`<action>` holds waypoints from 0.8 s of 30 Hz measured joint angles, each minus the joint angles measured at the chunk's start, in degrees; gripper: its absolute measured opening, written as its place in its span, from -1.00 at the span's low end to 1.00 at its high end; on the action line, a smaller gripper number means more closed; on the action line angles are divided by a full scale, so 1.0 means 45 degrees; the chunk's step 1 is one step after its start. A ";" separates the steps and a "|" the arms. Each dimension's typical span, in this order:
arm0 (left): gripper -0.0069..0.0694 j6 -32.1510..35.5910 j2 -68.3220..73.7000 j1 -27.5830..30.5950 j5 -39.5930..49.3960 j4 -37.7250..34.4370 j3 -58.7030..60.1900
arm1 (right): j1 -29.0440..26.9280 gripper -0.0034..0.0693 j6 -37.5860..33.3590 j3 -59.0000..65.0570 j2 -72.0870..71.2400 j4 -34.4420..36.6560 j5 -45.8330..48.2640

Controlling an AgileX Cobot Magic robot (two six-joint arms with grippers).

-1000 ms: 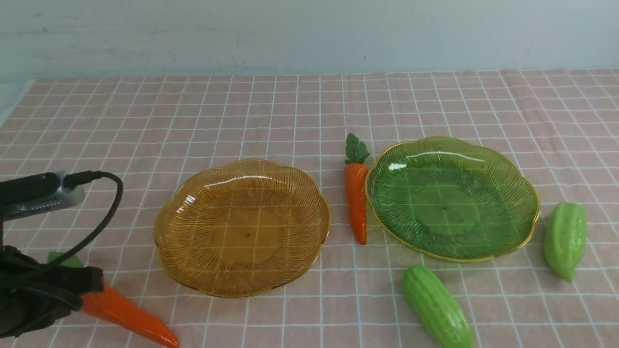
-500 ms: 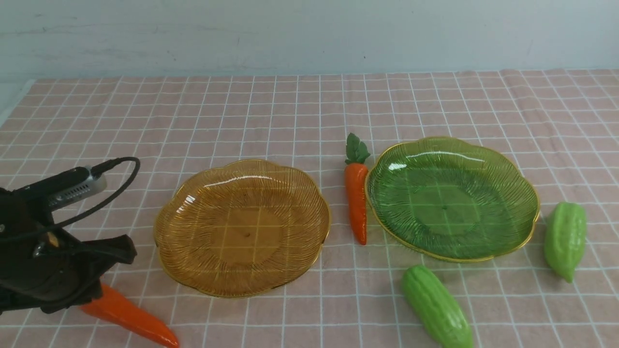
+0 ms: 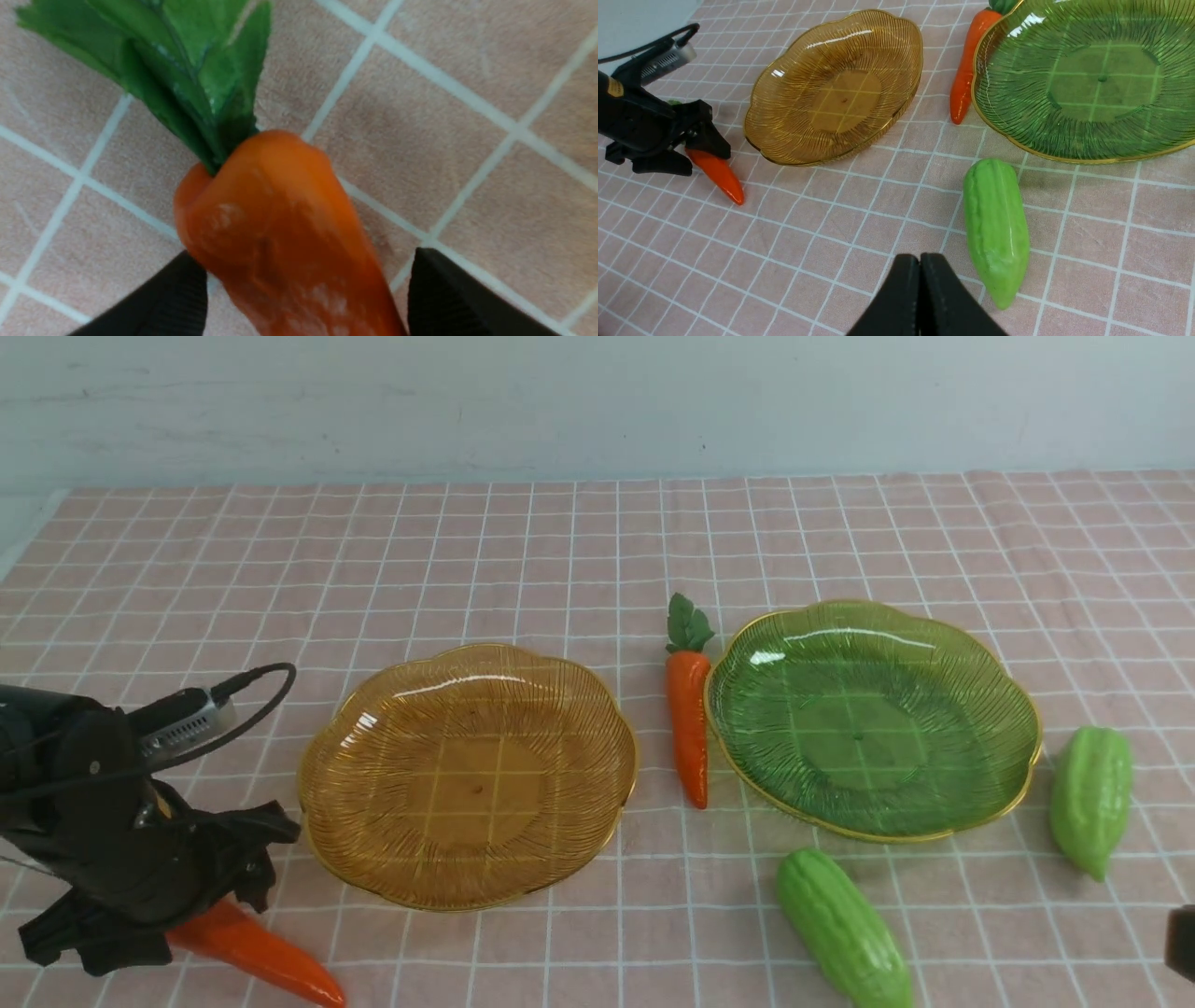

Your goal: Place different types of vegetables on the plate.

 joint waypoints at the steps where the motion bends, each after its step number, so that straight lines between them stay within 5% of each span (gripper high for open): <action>1: 0.55 0.0000 0.0073 0.0000 0.0000 0.0000 -0.0006 | 0.0000 -0.95 -0.0028 0.0000 0.0000 0.0000 -0.0032; 12: -0.18 0.0005 0.0312 0.0000 0.0807 0.1464 -0.0343 | 0.0000 -0.95 -0.0309 0.0000 0.0000 0.0000 -0.0086; 17: -0.21 0.0470 -0.0053 0.0000 0.2242 0.2045 -0.1196 | 0.0000 -0.95 -0.0101 -0.0044 0.0094 -0.0070 -0.0086; 24: -0.21 0.3648 -0.1496 -0.0580 0.2914 0.0436 -0.3274 | 0.0000 -0.95 0.1143 -0.0672 0.1274 -0.1162 0.0281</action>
